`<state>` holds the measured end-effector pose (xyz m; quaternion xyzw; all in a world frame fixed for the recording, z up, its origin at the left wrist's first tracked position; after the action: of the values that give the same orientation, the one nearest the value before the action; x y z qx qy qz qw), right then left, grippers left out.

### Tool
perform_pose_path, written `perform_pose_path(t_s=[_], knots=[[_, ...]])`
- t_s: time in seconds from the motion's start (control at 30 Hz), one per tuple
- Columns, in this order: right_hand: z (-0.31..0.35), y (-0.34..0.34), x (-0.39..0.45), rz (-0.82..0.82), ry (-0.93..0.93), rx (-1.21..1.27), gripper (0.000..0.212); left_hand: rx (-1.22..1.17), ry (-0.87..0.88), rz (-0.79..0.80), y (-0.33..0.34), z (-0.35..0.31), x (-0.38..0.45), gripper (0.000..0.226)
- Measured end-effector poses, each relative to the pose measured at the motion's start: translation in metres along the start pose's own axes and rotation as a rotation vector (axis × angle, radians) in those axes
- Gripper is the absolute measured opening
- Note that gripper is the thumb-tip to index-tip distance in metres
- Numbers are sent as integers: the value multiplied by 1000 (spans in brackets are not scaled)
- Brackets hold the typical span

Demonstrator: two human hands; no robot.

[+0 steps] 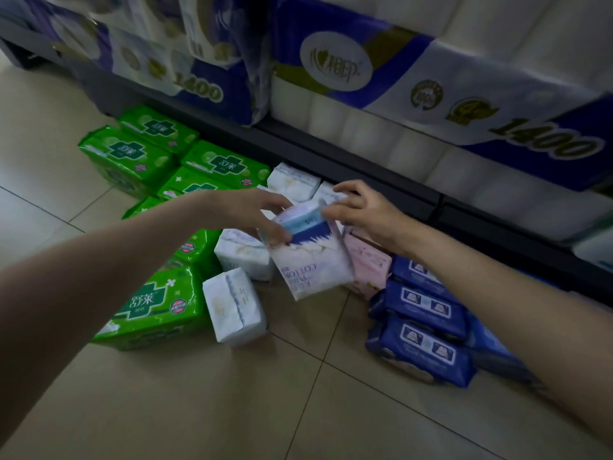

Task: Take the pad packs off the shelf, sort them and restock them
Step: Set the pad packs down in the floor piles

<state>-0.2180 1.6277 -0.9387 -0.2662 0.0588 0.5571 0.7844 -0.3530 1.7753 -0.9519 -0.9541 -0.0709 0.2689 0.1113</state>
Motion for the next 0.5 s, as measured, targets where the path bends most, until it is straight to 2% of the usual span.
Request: perform_pose_path(t_s=[0.03,0.1,0.17,0.23,0.3,0.37,0.43,0.5], knots=[[-2,-3,-4,59,41,20,68,-142,15,-12,-6,3,-4,42],[-8,-2,-10,119,85,-2,69,-393,59,-7,-14,7,-10,71],[-11,-3,-7,-16,69,-8,68,-470,67,35,-15,9,-11,96],[-7,-8,-4,-189,6,-46,64,-442,24,57,-12,12,-9,94],[4,-13,-7,-234,-80,-286,59,-189,-78,20,-9,19,-6,71],[14,-5,-13,-115,-154,-731,57,340,-161,-1,-11,31,-4,49],[13,18,-15,48,-220,-1060,55,677,-170,40,-10,46,2,48],[2,42,-7,76,-258,-1196,54,747,-151,61,-6,53,3,51]])
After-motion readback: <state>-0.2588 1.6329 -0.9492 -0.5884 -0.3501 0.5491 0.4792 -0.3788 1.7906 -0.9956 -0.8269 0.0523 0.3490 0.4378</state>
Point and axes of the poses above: each hand's wrist, its own x-axis towards the middle knuckle, its own y-axis out of the palm, z = x × y, the point moved 3 cm from there along x, towards the middle knuckle, and after that the axes turned 9 degrees about -x, right-handed, at the moved point
